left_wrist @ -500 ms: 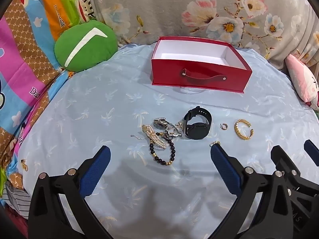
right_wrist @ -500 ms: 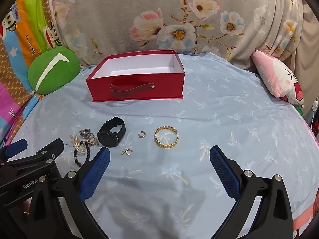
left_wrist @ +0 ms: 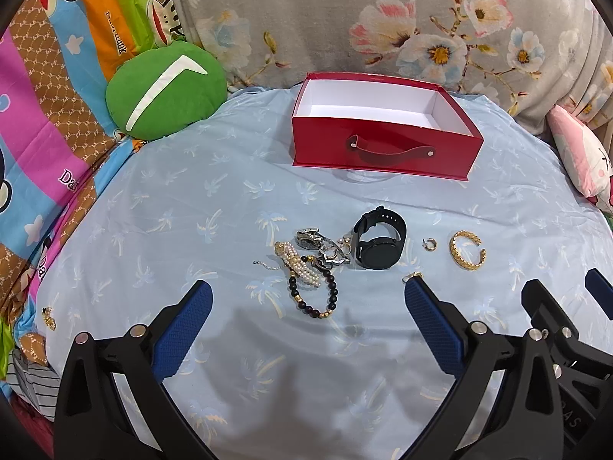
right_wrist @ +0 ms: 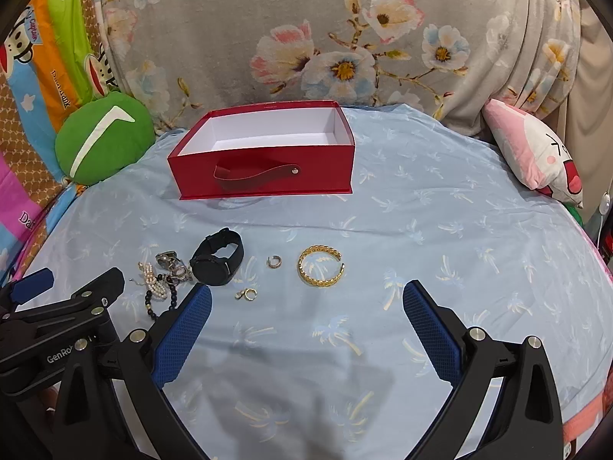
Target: Organize jewelry
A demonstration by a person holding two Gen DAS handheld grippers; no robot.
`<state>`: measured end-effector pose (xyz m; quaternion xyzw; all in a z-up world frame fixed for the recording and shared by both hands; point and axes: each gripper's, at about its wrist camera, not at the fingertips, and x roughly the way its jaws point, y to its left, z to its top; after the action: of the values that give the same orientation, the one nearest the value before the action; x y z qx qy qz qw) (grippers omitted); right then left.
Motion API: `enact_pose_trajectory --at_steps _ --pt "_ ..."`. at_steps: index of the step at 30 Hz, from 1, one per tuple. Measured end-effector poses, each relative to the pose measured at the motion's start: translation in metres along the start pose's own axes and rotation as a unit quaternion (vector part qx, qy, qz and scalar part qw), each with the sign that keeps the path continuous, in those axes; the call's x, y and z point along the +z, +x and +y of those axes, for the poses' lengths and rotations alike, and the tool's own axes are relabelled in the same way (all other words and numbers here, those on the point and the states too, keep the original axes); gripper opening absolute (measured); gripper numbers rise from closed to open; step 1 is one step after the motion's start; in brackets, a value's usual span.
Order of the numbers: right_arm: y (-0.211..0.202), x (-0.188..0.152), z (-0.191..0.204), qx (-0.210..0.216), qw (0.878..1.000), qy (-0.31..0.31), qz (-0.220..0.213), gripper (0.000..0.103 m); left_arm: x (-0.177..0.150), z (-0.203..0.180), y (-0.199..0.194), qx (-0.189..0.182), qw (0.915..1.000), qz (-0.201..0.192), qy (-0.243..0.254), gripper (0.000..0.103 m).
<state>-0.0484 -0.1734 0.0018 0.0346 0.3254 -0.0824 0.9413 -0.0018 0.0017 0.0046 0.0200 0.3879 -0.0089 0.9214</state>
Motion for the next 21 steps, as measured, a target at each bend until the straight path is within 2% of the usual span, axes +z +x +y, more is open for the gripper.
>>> enact_pose_trajectory --at_steps 21 --pt "0.0024 0.0012 0.0045 0.003 1.0 0.003 0.006 0.098 -0.001 0.0048 0.0029 0.002 1.0 0.006 -0.003 0.098"
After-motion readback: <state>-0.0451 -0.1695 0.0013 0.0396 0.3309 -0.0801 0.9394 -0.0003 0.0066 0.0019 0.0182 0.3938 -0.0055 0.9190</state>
